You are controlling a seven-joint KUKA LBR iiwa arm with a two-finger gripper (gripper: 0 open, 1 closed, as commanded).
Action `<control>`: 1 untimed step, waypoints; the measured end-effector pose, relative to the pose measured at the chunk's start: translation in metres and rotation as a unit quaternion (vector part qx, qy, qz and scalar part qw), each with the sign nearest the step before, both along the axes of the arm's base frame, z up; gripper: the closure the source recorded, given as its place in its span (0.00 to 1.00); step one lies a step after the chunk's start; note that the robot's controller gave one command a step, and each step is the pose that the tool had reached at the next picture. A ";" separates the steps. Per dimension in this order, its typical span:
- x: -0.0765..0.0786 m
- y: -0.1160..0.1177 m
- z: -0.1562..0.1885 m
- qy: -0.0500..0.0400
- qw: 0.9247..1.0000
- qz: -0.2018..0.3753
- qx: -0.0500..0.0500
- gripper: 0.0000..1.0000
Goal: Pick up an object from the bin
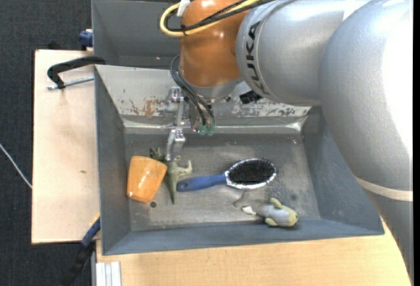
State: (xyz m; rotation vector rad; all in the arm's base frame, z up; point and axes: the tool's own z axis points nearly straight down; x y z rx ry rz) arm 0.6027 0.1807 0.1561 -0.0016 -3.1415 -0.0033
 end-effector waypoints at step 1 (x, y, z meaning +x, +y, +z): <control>-0.007 -0.039 -0.063 -0.005 0.982 0.190 0.002 0.00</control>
Offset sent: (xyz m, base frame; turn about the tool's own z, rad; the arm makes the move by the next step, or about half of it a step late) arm -0.0121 -0.0544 -0.0861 -0.4125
